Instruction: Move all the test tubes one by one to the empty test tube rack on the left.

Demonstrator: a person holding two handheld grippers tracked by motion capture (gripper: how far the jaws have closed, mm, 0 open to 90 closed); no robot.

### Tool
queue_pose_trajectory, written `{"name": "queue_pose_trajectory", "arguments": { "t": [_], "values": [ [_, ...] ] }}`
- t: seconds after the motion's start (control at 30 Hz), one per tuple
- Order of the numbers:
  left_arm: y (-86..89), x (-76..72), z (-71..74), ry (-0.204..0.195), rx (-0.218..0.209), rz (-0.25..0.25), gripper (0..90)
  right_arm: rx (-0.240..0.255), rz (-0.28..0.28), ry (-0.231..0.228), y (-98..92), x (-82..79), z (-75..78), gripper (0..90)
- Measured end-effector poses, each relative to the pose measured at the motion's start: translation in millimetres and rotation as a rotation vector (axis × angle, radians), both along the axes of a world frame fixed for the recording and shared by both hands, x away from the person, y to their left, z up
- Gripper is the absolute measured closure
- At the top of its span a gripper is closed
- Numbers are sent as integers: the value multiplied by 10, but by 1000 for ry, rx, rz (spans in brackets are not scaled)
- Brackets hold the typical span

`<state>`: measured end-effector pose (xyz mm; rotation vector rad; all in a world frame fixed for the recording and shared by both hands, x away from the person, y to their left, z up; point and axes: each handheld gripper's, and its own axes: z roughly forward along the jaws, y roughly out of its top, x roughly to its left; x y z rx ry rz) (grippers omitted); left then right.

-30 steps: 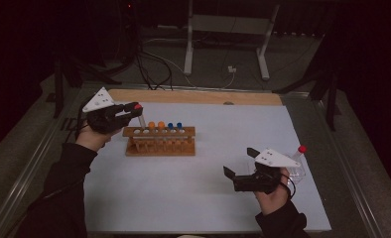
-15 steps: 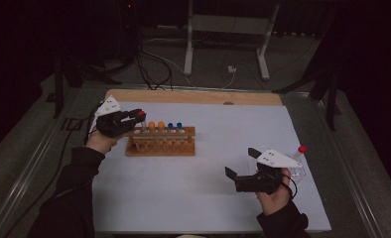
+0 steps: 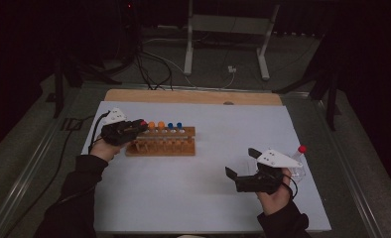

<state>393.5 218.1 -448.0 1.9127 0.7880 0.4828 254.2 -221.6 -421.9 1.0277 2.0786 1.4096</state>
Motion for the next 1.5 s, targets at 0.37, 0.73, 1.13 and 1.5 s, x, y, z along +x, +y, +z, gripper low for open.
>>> {"name": "queue_pose_trajectory", "arguments": {
  "t": [0.37,0.73,1.13,1.5],
  "values": [
    [42,-205,98,-2,-35,-41,234,9,-32,-34,-169,-10,93,0],
    [-25,-509,134,9,-104,-179,18,-32,-225,-82,-718,-3,148,0],
    [-24,-562,159,-9,-106,-207,16,-59,-477,-63,-1226,34,23,0],
    [-18,-567,152,-14,-98,-209,16,-108,-578,37,-1420,129,-248,187]
  ]
}}
